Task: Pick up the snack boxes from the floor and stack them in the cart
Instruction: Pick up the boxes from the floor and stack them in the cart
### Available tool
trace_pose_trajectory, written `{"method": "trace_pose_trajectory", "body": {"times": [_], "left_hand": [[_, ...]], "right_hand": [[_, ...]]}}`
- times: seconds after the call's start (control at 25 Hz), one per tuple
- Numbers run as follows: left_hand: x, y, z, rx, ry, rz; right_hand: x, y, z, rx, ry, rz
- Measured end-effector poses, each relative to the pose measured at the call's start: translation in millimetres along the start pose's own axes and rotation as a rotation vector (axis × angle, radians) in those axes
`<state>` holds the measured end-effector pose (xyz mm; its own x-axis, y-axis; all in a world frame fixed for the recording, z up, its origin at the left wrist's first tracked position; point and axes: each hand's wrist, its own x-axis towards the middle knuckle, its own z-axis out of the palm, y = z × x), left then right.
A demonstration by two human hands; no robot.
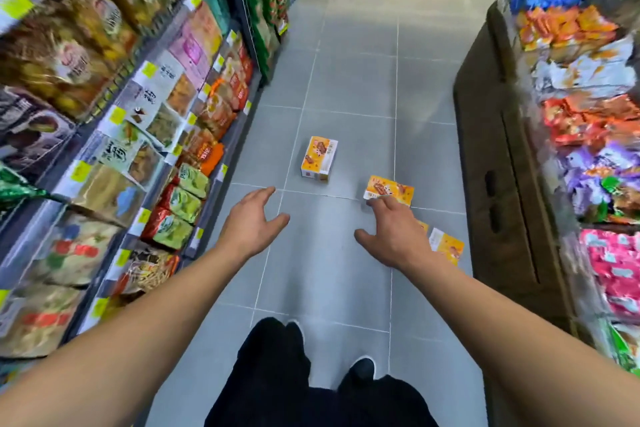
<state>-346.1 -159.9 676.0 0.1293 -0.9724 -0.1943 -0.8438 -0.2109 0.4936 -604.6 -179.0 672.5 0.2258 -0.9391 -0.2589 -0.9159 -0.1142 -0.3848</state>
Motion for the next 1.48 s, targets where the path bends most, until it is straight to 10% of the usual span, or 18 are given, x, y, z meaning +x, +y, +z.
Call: {"method": "trace_pose_trajectory", "body": {"times": [0.68, 1.48], "left_hand": [[475, -116, 30, -0.075, -0.215, -0.150], [790, -352, 496, -0.240, -0.526, -0.225]], "right_hand": [[485, -27, 69, 0.054, -0.187, 0.209], [808, 193, 544, 0.766, -0.148, 0.717]]}}
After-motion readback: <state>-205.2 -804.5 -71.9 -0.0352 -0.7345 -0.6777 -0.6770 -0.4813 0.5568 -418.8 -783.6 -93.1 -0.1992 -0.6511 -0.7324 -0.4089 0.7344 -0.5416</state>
